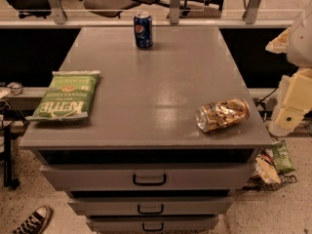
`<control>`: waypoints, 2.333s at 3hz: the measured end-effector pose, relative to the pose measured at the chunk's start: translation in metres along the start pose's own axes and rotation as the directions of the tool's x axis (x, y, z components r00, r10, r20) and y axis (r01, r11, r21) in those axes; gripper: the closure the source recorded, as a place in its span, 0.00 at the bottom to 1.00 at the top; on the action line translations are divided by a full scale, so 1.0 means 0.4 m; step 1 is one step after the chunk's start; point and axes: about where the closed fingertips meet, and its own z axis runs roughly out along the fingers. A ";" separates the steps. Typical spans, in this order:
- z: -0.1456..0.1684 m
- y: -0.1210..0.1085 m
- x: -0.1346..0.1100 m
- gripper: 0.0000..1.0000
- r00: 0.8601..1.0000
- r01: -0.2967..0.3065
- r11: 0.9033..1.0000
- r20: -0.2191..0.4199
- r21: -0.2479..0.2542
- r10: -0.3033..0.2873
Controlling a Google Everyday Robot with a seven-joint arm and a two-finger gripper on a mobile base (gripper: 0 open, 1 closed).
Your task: Move pepsi can near orange can
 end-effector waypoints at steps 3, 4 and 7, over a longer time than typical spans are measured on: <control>0.188 -0.117 -0.062 0.00 0.974 0.005 1.000 0.228 -0.019 -0.001; 0.286 -0.224 -0.148 0.00 0.927 0.000 1.000 0.376 0.004 -0.001; 0.371 -0.386 -0.299 0.00 0.834 -0.068 0.994 0.552 0.081 0.012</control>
Offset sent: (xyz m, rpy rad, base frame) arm 0.0633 0.0082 -0.0733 0.2425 0.0002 0.0649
